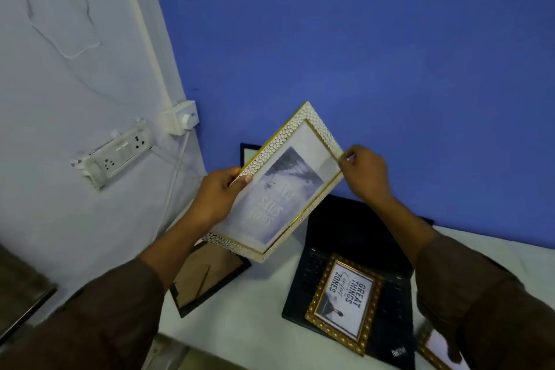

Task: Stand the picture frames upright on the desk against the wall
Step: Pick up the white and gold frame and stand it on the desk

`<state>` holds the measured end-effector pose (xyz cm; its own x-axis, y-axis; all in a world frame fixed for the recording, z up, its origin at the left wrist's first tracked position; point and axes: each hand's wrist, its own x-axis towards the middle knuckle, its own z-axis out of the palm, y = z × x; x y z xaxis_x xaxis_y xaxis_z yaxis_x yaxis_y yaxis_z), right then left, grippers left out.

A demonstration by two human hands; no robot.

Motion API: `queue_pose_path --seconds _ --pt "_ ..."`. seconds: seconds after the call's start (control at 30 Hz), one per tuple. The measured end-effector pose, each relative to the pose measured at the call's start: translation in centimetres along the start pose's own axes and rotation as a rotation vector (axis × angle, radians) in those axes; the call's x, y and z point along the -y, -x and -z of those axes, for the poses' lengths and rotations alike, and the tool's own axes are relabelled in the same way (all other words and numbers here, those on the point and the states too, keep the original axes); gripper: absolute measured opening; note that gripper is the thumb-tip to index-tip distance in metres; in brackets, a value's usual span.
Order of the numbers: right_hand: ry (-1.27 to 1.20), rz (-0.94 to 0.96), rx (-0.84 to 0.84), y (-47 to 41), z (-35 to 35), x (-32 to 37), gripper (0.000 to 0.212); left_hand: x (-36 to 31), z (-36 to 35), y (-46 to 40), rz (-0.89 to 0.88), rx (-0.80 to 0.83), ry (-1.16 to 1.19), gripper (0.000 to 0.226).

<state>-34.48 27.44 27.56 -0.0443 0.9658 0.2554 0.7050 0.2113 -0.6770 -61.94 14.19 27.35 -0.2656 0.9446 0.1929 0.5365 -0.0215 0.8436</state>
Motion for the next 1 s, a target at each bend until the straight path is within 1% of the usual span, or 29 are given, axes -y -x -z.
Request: queue_pose_path --seconds 0.07,0.13,0.2,0.23,0.3,0.33,0.43,0.53,0.6,0.67,0.77,0.8,0.87,1.0 --pt "-0.008 0.117 -0.109 1.8 2.6 0.6 0.016 -1.4 -0.8 0.2 -0.022 0.104 -0.099 0.020" --pt "0.040 0.316 -0.136 3.8 4.7 1.5 0.022 -2.8 -1.4 0.5 -0.068 0.186 -0.261 0.021" --pt "0.176 0.488 -0.068 6.4 6.6 2.2 0.032 -4.6 -2.2 1.6 -0.145 0.240 -0.441 0.022" --pt "0.271 0.541 -0.010 7.4 7.2 2.5 0.037 -5.4 -2.6 2.2 -0.185 0.256 -0.511 0.022" --pt "0.437 0.603 0.100 9.3 7.9 2.9 0.044 -7.0 -3.2 3.5 -0.273 0.263 -0.637 0.023" --pt "0.489 0.620 0.141 10.5 8.0 2.9 0.043 -7.8 -3.4 4.5 -0.327 0.262 -0.691 0.025" --pt "0.533 0.600 0.210 13.7 8.1 2.3 0.038 -9.8 -4.1 7.0 -0.459 0.262 -0.764 0.024" --pt "0.515 0.561 0.185 16.2 8.6 1.0 0.032 -10.8 -4.7 9.5 -0.526 0.249 -0.804 0.025" --pt "0.461 0.516 0.177 17.4 9.3 0.4 0.030 -11.1 -5.1 10.8 -0.558 0.229 -0.783 0.024" --pt "0.421 0.455 0.166 18.4 9.8 -0.1 0.030 -11.1 -5.6 11.4 -0.577 0.168 -0.693 0.025" --pt "0.387 0.318 0.124 19.6 11.0 -1.9 0.031 -10.5 -6.2 12.2 -0.594 0.075 -0.497 0.025" --pt "0.385 0.275 0.106 19.8 11.3 -2.6 0.032 -9.8 -6.3 12.4 -0.589 0.074 -0.427 0.027" --pt "0.386 0.187 0.064 20.4 12.6 -4.4 0.032 -8.6 -7.0 13.1 -0.561 0.125 -0.304 0.031" --pt "0.328 0.024 -0.008 20.9 15.1 -7.3 0.028 -6.1 -9.3 14.2 -0.491 0.197 -0.253 0.030"
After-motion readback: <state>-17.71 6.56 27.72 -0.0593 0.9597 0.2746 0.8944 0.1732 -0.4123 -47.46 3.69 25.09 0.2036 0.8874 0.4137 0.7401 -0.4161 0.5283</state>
